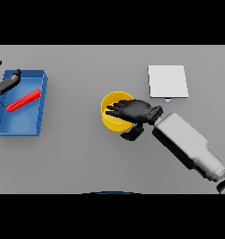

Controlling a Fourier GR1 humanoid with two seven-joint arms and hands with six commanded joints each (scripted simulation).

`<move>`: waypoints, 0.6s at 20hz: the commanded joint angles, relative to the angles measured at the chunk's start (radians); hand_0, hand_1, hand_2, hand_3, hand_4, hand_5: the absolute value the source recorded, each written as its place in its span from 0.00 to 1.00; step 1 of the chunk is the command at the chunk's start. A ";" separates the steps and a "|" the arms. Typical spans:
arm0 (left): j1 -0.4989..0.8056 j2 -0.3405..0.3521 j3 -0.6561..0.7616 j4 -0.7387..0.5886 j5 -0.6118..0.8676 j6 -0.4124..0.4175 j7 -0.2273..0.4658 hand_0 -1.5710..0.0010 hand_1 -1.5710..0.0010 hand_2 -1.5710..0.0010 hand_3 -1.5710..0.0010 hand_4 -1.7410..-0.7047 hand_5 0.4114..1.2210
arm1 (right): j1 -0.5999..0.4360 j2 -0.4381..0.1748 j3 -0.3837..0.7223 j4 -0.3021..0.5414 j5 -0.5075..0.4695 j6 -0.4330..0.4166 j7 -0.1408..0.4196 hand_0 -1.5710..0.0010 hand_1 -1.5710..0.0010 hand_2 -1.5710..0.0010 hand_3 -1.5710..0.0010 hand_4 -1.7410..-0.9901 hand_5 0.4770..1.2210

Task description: Pick up the red beaker and tilt it to pour out 1 green nut into yellow bowl. Pick up the yellow bowl and place it on the metallic measuring scale.

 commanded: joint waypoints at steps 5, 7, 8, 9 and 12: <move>-0.013 0.010 0.003 0.008 -0.003 -0.003 0.007 1.00 1.00 1.00 1.00 0.92 0.37 | 0.004 0.012 0.008 0.015 0.005 0.003 0.019 0.97 0.96 0.94 0.92 0.64 0.45; -0.003 0.009 -0.001 0.006 -0.006 -0.004 -0.001 1.00 1.00 1.00 1.00 0.92 0.37 | -0.010 0.020 0.008 0.032 0.010 -0.018 -0.001 0.71 0.74 0.78 0.79 0.50 0.65; -0.012 0.008 0.001 0.006 -0.002 -0.005 -0.001 1.00 1.00 1.00 1.00 0.92 0.37 | -0.010 0.020 0.005 0.022 0.004 -0.011 0.004 0.57 0.59 0.62 0.64 0.41 0.72; 0.006 0.008 0.002 -0.008 0.002 -0.006 -0.009 1.00 1.00 1.00 1.00 0.92 0.37 | -0.016 0.014 0.004 0.030 -0.001 -0.014 -0.029 0.45 0.47 0.50 0.57 0.33 0.77; -0.006 0.003 -0.001 0.006 -0.007 0.004 0.006 1.00 1.00 1.00 1.00 0.92 0.37 | -0.017 0.004 0.004 0.022 -0.008 0.007 -0.048 0.23 0.24 0.28 0.38 0.17 0.88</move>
